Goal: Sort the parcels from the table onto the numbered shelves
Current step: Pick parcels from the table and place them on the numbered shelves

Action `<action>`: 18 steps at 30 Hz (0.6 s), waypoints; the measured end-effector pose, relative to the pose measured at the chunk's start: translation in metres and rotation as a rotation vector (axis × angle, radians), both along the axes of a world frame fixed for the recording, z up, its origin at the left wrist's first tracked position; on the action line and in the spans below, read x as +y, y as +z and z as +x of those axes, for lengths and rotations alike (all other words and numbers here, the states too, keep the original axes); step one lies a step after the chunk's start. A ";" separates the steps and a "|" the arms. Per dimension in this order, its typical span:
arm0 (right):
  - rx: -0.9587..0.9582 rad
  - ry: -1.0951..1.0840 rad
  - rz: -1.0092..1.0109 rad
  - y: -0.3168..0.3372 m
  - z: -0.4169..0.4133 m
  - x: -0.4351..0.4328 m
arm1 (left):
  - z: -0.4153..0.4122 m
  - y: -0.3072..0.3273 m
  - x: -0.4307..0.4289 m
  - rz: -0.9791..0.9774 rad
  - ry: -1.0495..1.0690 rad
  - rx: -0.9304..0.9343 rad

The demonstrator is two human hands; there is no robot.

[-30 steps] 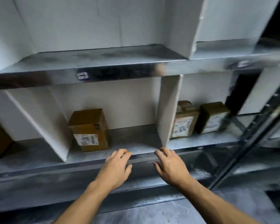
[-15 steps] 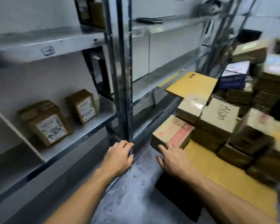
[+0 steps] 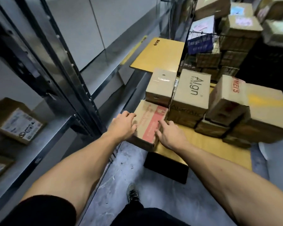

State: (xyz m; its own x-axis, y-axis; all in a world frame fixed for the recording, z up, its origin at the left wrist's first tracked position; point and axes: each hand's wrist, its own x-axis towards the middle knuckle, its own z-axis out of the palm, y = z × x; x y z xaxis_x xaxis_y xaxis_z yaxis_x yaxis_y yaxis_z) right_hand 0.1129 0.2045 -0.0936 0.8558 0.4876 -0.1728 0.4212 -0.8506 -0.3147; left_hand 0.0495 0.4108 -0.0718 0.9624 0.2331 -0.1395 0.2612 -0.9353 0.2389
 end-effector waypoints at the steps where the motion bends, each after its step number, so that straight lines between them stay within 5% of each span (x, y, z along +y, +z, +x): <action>1: 0.040 -0.025 0.011 -0.003 0.006 0.004 | 0.007 -0.006 0.004 -0.005 -0.007 0.010; 9: 0.272 -0.189 0.287 -0.038 0.024 0.022 | 0.013 -0.047 0.015 -0.259 0.066 0.065; 18: 0.445 -0.219 0.571 -0.038 0.020 0.014 | -0.023 -0.037 -0.021 -0.428 0.300 -0.179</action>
